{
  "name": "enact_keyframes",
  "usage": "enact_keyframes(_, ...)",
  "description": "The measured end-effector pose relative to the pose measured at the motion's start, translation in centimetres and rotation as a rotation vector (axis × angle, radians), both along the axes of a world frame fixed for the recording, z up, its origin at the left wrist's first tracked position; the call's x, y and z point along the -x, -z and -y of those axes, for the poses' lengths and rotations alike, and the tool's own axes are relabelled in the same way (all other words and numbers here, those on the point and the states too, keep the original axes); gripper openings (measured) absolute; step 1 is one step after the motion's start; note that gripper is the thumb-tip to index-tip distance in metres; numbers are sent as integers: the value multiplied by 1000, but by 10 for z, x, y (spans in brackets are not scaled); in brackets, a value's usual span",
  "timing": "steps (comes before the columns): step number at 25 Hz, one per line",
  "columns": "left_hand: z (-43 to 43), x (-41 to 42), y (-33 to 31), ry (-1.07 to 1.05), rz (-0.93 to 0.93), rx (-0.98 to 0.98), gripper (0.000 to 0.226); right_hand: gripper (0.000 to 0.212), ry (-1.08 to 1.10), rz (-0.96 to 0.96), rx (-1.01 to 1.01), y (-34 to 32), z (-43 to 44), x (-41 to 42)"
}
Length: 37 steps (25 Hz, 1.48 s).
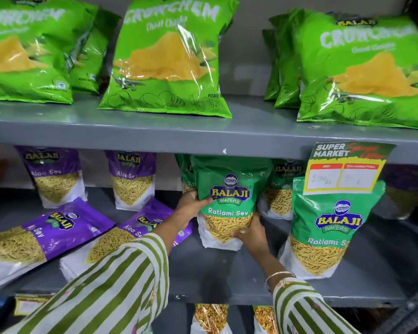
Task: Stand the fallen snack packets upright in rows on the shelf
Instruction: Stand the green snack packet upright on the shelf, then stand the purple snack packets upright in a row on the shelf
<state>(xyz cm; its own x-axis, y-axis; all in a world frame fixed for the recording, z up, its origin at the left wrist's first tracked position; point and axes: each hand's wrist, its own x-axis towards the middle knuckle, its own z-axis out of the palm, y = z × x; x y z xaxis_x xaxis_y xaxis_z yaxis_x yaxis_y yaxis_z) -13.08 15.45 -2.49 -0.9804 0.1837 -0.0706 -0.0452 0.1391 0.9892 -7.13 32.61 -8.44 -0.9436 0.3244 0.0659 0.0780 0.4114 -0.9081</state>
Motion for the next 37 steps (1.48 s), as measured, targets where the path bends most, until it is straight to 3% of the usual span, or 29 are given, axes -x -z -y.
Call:
enact_keyframes(4,46,-13,-11,-91,-97,193,40,66,26,226,-194,-8,-5,-1)
enact_keyframes(7,117,-25,-4,-222,-39,505,27,28,-36,527,-319,-11,2,-6)
enact_keyframes(9,169,-28,8,-236,69,562,21,32,-117,583,-269,-14,25,-13)
enact_keyframes(12,234,-36,24,-240,185,745,48,24,-139,606,-59,-16,89,-23)
enact_keyframes(14,258,-42,35,-183,212,723,52,50,-192,700,112,-8,139,-25)
enact_keyframes(17,284,-32,54,31,328,386,72,85,-274,822,437,-2,210,-35)
enact_keyframes(18,288,-22,65,92,373,281,65,83,-265,788,558,-2,226,-41)
enact_keyframes(21,284,-24,66,218,516,64,32,40,-228,634,715,4,248,-53)
enact_keyframes(24,276,-33,61,330,574,36,16,35,-159,651,709,7,250,-58)
enact_keyframes(26,270,-37,58,350,548,66,23,20,-156,629,773,-4,245,-62)
enact_keyframes(27,267,-43,54,336,535,71,15,12,-174,591,752,-12,241,-64)
enact_keyframes(28,264,-47,51,334,497,41,7,13,-196,536,683,-16,235,-64)
enact_keyframes(32,256,-51,39,269,258,62,79,47,-229,195,325,-35,223,-60)
enact_keyframes(33,255,-51,38,249,207,84,86,54,-238,141,285,-37,221,-57)
enact_keyframes(37,253,-55,29,150,111,128,64,62,-266,70,194,-45,218,-50)
